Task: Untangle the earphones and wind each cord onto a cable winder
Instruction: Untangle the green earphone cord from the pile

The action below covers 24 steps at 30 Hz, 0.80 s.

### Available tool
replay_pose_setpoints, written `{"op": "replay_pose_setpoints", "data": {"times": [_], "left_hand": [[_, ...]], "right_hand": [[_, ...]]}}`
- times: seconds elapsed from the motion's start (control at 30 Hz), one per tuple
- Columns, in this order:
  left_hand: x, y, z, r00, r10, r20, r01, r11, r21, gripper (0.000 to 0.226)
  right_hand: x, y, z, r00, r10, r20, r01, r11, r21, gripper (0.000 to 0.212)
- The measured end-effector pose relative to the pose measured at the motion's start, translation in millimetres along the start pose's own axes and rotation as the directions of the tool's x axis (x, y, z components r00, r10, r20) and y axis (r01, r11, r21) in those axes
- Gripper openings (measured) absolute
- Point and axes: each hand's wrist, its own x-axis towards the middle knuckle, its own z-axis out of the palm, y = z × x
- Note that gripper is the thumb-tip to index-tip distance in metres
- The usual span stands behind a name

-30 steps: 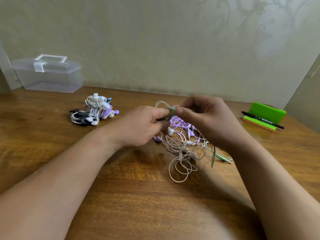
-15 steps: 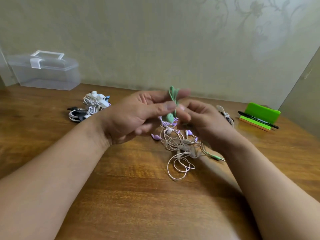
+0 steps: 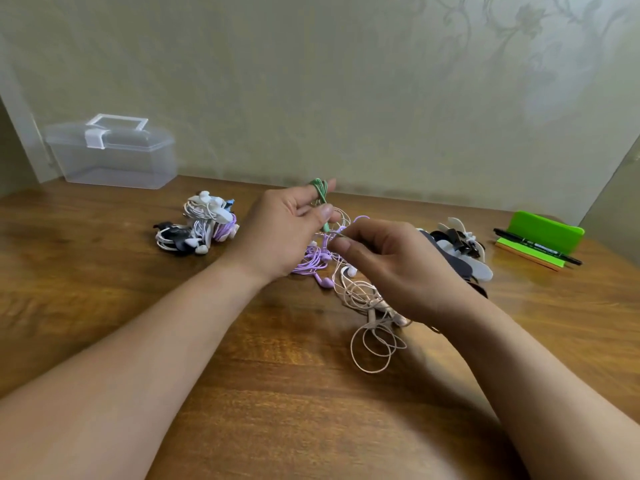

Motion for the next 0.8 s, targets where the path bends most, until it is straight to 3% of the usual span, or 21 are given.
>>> {"op": "replay_pose_setpoints", "data": {"times": [0.13, 0.27, 0.4, 0.5, 0.63, 0.8], "left_hand": [[-0.7, 0.0, 7.2, 0.999, 0.026, -0.021, -0.026, 1.0, 0.015, 0.04], [-1.0, -0.6, 9.3, 0.999, -0.002, -0.032, 0.001, 1.0, -0.021, 0.039], [-3.2, -7.5, 12.0, 0.998, 0.001, 0.058, -0.006, 0.997, 0.083, 0.036], [-8.1, -5.0, 12.8, 0.975, 0.008, 0.222, -0.057, 0.974, 0.219, 0.021], [-14.2, 7.3, 12.9, 0.923, -0.039, 0.382, -0.002, 0.994, 0.108, 0.028], [-15.5, 6.4, 9.4, 0.886, -0.014, 0.464, -0.026, 0.997, 0.079, 0.022]], "right_hand": [[-3.9, -1.3, 0.9, 0.994, -0.039, 0.103, 0.057, 0.982, -0.179, 0.029], [-3.9, -3.1, -2.4, 0.987, -0.031, 0.158, 0.068, 0.969, -0.239, 0.028], [-4.0, -0.3, -3.9, 0.997, -0.079, 0.014, 0.08, 0.967, -0.24, 0.022], [-3.8, 2.1, -10.2, 0.991, -0.084, -0.109, 0.064, 0.982, -0.178, 0.018], [-3.7, 9.3, -19.9, 0.968, -0.03, -0.251, 0.004, 0.995, -0.105, 0.013], [-3.1, 8.8, -22.3, 0.961, -0.02, -0.274, 0.007, 0.999, -0.05, 0.01]]}}
